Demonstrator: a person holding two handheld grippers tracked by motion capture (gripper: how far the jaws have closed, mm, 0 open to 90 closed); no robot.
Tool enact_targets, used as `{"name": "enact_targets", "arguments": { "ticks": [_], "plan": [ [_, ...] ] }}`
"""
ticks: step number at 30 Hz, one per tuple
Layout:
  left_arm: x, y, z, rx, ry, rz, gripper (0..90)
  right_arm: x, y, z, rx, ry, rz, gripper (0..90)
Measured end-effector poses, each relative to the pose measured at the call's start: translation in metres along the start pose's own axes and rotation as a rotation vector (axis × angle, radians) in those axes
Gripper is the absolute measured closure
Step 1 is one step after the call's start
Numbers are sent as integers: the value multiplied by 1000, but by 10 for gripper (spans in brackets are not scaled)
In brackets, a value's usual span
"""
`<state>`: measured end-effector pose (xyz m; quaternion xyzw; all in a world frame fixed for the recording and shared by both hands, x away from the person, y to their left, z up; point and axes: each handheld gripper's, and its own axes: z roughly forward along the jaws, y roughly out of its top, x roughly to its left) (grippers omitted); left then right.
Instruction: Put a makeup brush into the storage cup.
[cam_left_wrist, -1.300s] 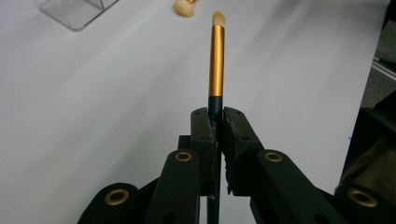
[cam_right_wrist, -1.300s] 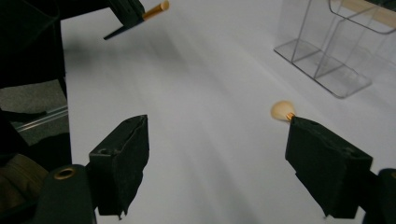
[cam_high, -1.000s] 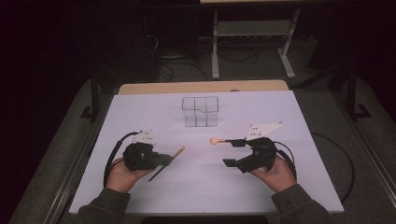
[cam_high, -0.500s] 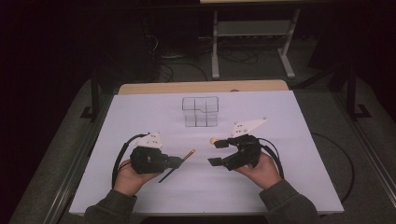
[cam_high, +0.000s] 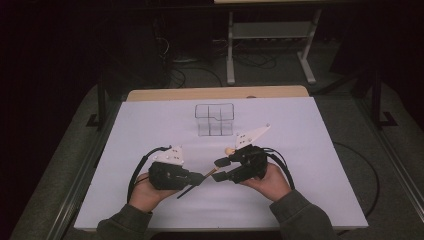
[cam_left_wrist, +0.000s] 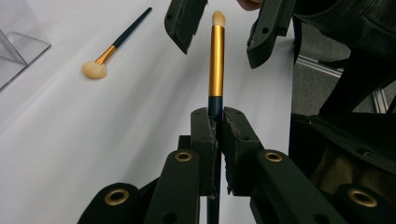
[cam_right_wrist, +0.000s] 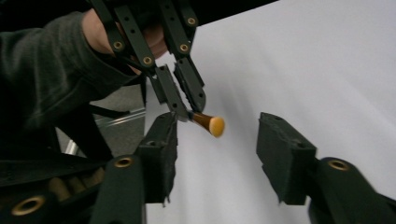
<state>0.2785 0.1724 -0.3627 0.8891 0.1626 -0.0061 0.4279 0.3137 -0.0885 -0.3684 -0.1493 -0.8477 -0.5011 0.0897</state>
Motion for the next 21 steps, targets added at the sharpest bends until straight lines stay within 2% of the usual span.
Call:
{"name": "enact_targets", "arguments": {
  "ticks": [2,4,6,7,11,15,21],
  "plan": [
    [0,1,1,2,-8,3,832,0,0,0,-1,5,7,509],
    [-2,2,3,2,-8,8,832,-2,-1,0,4,32,7,580],
    [-2,3,3,0,-10,14,832,-2,-1,0,4,34,5,594],
    [-3,4,4,-1,-10,13,832,-2,-1,-1,2,50,7,645],
    [-3,6,6,4,-13,25,832,-2,-1,-1,-2,73,5,704],
    [-4,7,8,-3,-26,26,832,-4,-2,-3,-4,95,10,817],
    [-4,8,11,4,-37,32,832,-4,-2,-5,-1,115,20,833]
  ]
}}
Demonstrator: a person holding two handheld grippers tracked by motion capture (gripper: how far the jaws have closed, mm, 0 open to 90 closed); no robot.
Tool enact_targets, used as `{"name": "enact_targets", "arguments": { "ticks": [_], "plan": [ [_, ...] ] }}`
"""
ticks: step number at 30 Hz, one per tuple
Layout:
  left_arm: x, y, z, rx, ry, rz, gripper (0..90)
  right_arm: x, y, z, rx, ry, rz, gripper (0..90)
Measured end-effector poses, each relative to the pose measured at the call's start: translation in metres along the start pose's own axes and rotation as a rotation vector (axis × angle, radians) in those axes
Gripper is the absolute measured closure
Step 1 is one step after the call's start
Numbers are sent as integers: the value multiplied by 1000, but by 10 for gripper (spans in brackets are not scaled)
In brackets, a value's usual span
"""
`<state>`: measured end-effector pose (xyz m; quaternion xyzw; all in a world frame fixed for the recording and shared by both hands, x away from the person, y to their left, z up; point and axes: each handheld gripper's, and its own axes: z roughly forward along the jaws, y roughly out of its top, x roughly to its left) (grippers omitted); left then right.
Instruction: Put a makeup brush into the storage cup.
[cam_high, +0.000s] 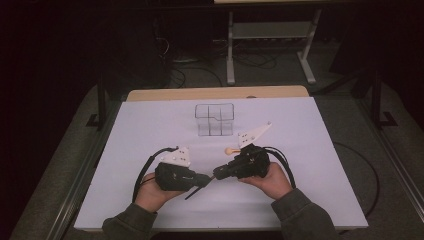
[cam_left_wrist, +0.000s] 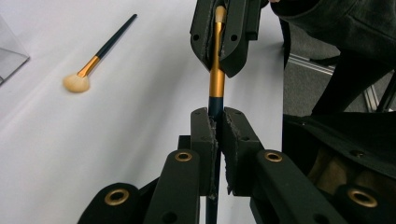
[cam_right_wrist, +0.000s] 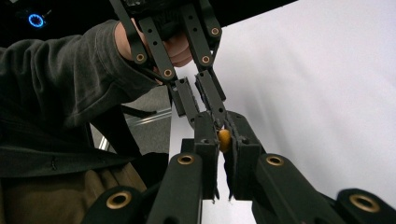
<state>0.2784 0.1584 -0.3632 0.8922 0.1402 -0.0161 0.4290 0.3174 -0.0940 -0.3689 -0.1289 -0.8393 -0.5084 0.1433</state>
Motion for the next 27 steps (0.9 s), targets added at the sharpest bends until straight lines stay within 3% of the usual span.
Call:
{"name": "enact_targets", "arguments": {
  "ticks": [3,4,6,8,12,18,20,22,27],
  "plan": [
    [0,0,2,1,-27,-6,822,1,1,0,15,12,-14,834],
    [0,0,3,0,-15,-1,742,3,2,-1,26,7,-22,834],
    [0,0,3,16,-23,-7,704,4,3,-1,28,2,-31,834],
    [0,-1,4,38,-21,10,708,5,6,-5,39,-11,-44,834],
    [-1,-1,5,50,-23,-6,708,7,13,-11,73,-31,-65,834],
    [0,0,7,77,-22,4,729,12,24,-14,121,-52,-92,834],
    [-1,1,9,76,-20,1,782,13,27,-13,135,-48,-101,834],
    [-1,1,10,73,-23,7,828,15,28,-13,128,-48,-102,834],
    [-2,-1,11,50,-34,3,837,16,27,-12,95,-46,-115,832]
  ]
}}
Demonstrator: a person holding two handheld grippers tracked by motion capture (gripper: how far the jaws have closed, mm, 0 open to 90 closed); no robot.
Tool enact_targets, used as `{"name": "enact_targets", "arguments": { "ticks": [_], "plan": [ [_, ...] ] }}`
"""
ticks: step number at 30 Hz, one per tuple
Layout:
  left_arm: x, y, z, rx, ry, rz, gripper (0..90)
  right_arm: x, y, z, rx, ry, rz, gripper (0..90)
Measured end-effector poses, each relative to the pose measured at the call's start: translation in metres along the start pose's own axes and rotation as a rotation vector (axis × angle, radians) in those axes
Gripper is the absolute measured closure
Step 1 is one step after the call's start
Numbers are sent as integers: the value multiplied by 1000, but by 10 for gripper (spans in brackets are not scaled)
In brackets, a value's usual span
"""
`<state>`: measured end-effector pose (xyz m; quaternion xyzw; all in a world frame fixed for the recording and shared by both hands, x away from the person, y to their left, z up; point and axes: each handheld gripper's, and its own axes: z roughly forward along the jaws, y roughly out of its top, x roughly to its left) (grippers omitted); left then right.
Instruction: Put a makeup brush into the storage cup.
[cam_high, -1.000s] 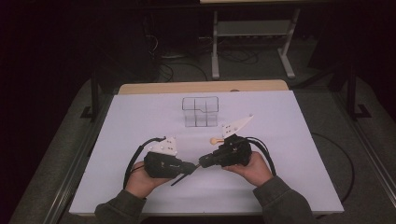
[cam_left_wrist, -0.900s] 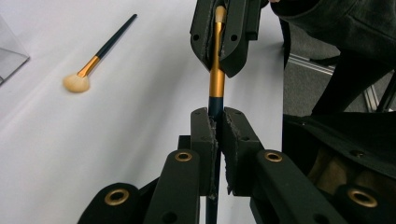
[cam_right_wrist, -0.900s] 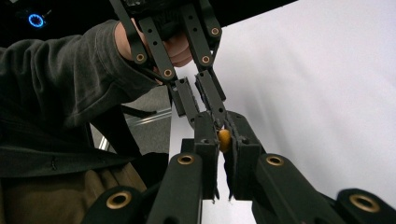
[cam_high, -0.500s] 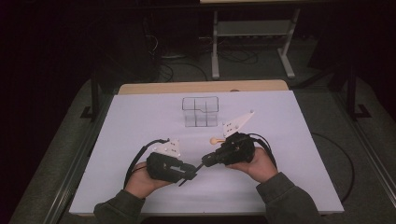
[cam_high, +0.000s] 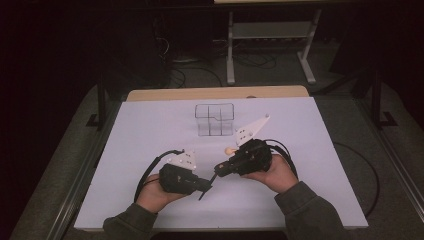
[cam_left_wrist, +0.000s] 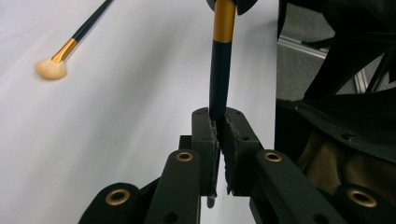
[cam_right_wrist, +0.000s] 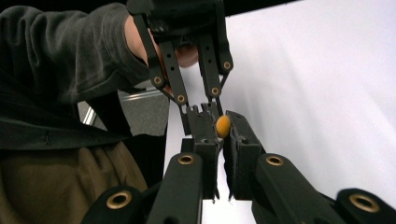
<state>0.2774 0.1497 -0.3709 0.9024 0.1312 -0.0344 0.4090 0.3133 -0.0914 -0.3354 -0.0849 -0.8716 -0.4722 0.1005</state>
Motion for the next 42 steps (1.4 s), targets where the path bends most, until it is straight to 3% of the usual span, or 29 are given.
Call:
{"name": "enact_targets", "arguments": {
  "ticks": [6,7,10,19,23,31,37,42],
  "plan": [
    [1,-3,1,-26,11,-8,841,3,-6,1,-62,-29,9,802],
    [1,-5,2,-46,12,-27,841,3,-10,2,-99,-28,20,731],
    [1,-5,3,-67,12,-45,841,3,-16,4,-125,-29,33,721],
    [2,-4,1,-105,32,-49,841,2,-21,9,-174,-53,46,742],
    [2,-4,1,-111,24,-57,841,2,-20,10,-199,-58,48,816],
    [1,-4,1,-111,27,-56,821,-1,-18,10,-184,-36,60,830],
    [2,-8,-3,-99,52,-60,711,-6,-15,5,-135,-60,64,830],
    [2,-16,-9,-92,87,-65,689,-9,-14,0,-116,-84,71,831]
  ]
}}
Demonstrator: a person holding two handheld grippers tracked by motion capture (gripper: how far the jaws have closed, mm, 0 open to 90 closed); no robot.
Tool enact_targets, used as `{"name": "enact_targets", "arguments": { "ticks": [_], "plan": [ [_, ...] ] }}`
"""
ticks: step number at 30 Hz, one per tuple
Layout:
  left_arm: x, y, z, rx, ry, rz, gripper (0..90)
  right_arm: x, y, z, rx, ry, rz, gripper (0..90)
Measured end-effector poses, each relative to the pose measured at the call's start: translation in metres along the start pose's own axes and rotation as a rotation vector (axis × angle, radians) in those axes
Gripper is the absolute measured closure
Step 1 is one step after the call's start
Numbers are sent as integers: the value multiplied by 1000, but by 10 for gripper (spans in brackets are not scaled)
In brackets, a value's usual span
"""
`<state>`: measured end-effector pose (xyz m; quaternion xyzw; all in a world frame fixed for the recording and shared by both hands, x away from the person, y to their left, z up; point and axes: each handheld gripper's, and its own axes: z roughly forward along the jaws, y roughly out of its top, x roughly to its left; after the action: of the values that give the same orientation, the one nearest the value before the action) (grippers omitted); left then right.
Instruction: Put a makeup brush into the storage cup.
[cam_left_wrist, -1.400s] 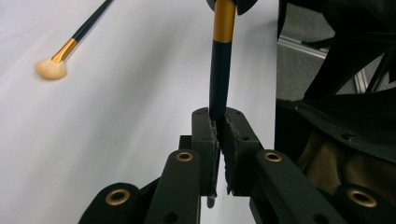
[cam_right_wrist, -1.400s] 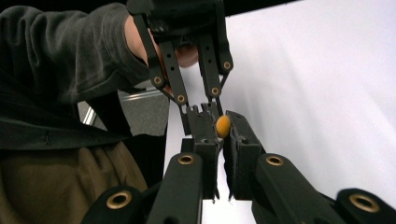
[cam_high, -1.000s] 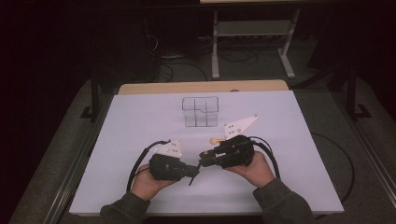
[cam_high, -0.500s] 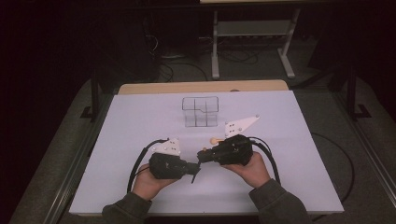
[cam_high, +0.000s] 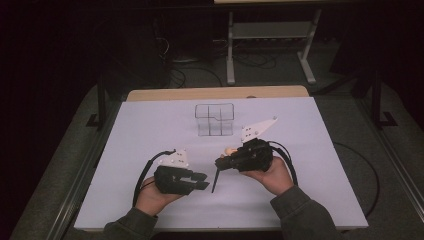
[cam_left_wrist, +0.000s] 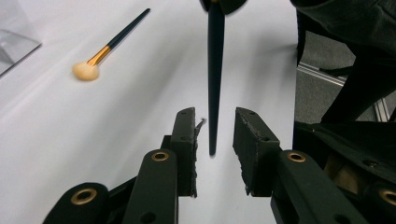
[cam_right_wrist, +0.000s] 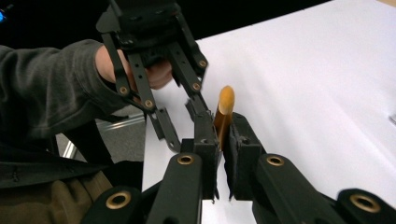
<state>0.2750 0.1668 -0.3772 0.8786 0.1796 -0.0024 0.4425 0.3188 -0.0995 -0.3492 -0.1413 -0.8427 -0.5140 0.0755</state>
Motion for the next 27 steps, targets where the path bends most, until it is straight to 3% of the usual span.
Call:
{"name": "enact_targets", "arguments": {
  "ticks": [10,27],
  "plan": [
    [6,-21,-15,1,57,-40,665,-7,6,-9,26,-29,9,830],
    [11,-40,-35,-8,147,-73,582,-17,15,-22,71,-91,15,830]
  ]
}}
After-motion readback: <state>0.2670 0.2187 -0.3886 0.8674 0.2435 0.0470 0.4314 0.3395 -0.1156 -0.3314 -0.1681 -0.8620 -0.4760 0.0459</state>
